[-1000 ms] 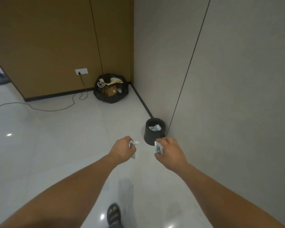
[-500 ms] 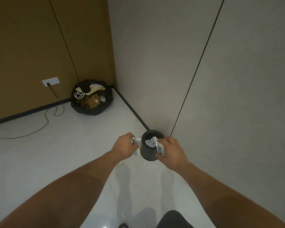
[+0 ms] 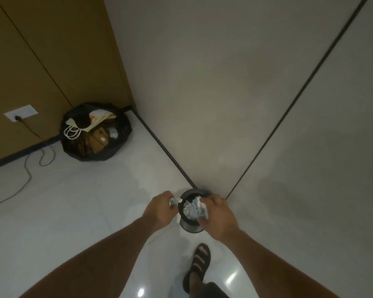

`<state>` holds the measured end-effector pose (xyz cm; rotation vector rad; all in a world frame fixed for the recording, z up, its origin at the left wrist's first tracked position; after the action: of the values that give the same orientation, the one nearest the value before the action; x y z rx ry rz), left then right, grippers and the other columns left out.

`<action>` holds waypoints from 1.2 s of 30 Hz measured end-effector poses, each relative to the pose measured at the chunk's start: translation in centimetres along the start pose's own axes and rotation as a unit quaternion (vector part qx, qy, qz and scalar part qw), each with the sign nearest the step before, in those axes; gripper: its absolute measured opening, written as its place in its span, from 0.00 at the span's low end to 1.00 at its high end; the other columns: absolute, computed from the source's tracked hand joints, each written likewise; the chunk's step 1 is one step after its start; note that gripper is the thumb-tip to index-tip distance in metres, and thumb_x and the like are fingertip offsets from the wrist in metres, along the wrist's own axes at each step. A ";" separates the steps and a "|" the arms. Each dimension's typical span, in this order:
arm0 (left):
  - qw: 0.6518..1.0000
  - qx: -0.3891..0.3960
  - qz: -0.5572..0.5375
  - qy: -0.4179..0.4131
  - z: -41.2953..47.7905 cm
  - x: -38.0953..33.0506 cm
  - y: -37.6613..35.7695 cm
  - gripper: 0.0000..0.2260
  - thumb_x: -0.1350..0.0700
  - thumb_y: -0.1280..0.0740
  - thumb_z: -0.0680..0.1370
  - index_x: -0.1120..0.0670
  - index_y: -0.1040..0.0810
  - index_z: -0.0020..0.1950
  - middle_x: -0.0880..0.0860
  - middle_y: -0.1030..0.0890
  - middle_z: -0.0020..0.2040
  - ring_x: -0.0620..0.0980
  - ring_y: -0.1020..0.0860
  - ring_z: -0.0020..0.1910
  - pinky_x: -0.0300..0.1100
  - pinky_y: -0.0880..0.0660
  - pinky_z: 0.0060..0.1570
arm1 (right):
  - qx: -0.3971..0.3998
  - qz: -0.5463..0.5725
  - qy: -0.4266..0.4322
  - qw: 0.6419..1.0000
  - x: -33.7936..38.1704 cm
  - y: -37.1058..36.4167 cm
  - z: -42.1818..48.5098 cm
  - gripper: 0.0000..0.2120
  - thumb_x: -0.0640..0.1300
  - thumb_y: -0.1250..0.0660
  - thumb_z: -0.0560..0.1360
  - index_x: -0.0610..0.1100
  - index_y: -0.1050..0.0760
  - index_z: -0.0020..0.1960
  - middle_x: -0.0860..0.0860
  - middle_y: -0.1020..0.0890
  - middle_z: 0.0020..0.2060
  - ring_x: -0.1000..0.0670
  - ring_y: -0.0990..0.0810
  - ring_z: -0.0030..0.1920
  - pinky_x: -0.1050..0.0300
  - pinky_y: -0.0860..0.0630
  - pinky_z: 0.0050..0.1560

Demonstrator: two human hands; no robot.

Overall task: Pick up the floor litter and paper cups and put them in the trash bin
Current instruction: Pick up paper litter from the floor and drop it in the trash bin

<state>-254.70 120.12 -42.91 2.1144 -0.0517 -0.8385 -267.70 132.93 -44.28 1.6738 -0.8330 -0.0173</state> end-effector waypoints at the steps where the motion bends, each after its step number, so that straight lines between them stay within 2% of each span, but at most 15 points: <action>1: 1.000 0.006 0.004 0.007 2.0 0.0 -0.3 0.10 0.54 0.35 0.78 0.57 0.26 0.57 0.57 0.20 0.52 0.54 0.21 0.50 0.45 0.24 0.50 | 0.006 -0.003 -0.001 1.000 -0.7 -0.2 1.7 0.26 0.54 0.35 0.75 0.52 0.35 0.72 0.49 0.34 0.68 0.47 0.36 0.67 0.54 0.32 0.67; 6: 0.999 0.028 -0.008 0.019 11.4 0.3 -3.0 0.09 0.54 0.37 0.78 0.55 0.26 0.56 0.54 0.20 0.50 0.53 0.22 0.48 0.44 0.25 0.48 | 0.034 -0.007 -0.010 0.999 -4.1 -2.9 8.9 0.25 0.54 0.37 0.76 0.51 0.35 0.72 0.50 0.32 0.68 0.49 0.33 0.66 0.57 0.31 0.65; 9: 0.999 0.031 -0.023 0.010 18.0 1.7 -6.2 0.08 0.55 0.38 0.78 0.54 0.27 0.56 0.53 0.21 0.50 0.51 0.24 0.46 0.42 0.26 0.47 | 0.045 0.011 -0.032 0.998 -6.6 -6.5 13.5 0.20 0.54 0.35 0.76 0.53 0.31 0.67 0.52 0.29 0.64 0.52 0.30 0.63 0.61 0.28 0.61; 13: 0.999 0.038 -0.021 -0.010 26.6 5.2 -13.4 0.08 0.53 0.38 0.80 0.53 0.28 0.57 0.47 0.25 0.47 0.46 0.24 0.46 0.32 0.29 0.43 | 0.049 0.028 -0.067 0.996 -11.3 -13.9 19.8 0.17 0.54 0.34 0.76 0.53 0.29 0.64 0.54 0.25 0.60 0.54 0.27 0.60 0.65 0.27 0.59; 18: 0.996 0.084 -0.013 -0.002 33.4 10.8 -24.1 0.12 0.52 0.38 0.79 0.55 0.27 0.60 0.53 0.22 0.53 0.53 0.22 0.53 0.48 0.24 0.54 | 0.077 0.048 -0.138 0.986 -17.9 -25.1 23.9 0.17 0.50 0.33 0.75 0.53 0.29 0.63 0.55 0.24 0.56 0.55 0.24 0.56 0.63 0.23 0.55; 24: 0.992 0.122 0.008 -0.018 37.2 15.2 -32.5 0.17 0.43 0.37 0.78 0.53 0.30 0.61 0.51 0.25 0.54 0.51 0.24 0.52 0.43 0.25 0.49 | 0.088 0.068 -0.178 0.978 -22.3 -34.2 26.2 0.21 0.50 0.32 0.76 0.54 0.32 0.66 0.55 0.27 0.59 0.53 0.27 0.61 0.59 0.24 0.60; 26: 0.991 0.132 0.015 -0.024 37.4 16.2 -33.5 0.20 0.41 0.35 0.76 0.51 0.31 0.62 0.52 0.27 0.57 0.52 0.25 0.54 0.44 0.26 0.50 | 0.087 0.074 -0.201 0.973 -23.1 -35.3 26.1 0.23 0.51 0.31 0.75 0.53 0.33 0.68 0.54 0.28 0.61 0.51 0.29 0.63 0.54 0.25 0.62; 30: 0.989 0.148 0.000 -0.014 35.5 17.2 -32.7 0.26 0.45 0.32 0.74 0.49 0.35 0.69 0.51 0.31 0.63 0.53 0.29 0.60 0.40 0.32 0.51 | 0.093 0.090 -0.242 0.962 -23.1 -34.8 24.0 0.25 0.52 0.33 0.74 0.54 0.36 0.69 0.53 0.31 0.65 0.48 0.31 0.66 0.48 0.26 0.65; 33: 0.987 0.154 0.037 -0.021 34.6 15.7 -30.0 0.28 0.46 0.31 0.74 0.51 0.37 0.71 0.52 0.31 0.65 0.54 0.30 0.63 0.39 0.33 0.52 | 0.094 0.092 -0.254 0.958 -22.0 -31.8 22.3 0.29 0.53 0.34 0.74 0.56 0.41 0.72 0.54 0.33 0.68 0.49 0.35 0.69 0.48 0.29 0.68; 36: 0.985 0.153 0.073 -0.036 33.8 11.9 -25.6 0.27 0.46 0.35 0.75 0.52 0.37 0.71 0.53 0.32 0.66 0.55 0.32 0.64 0.43 0.31 0.57 | 0.083 0.096 -0.258 0.958 -20.2 -26.7 20.7 0.31 0.55 0.34 0.74 0.56 0.42 0.74 0.54 0.37 0.72 0.49 0.39 0.73 0.49 0.32 0.70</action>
<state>-271.41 109.46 -82.25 2.3305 -0.3926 -0.8619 -278.22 126.93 -81.72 1.7643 -1.4217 -0.2673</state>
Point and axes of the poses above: each hand's wrist, its own z-axis towards the middle knuckle, its own y-axis out of the back of the hand, x = y × z, the point moved 9 cm from there along z, towards the middle knuckle
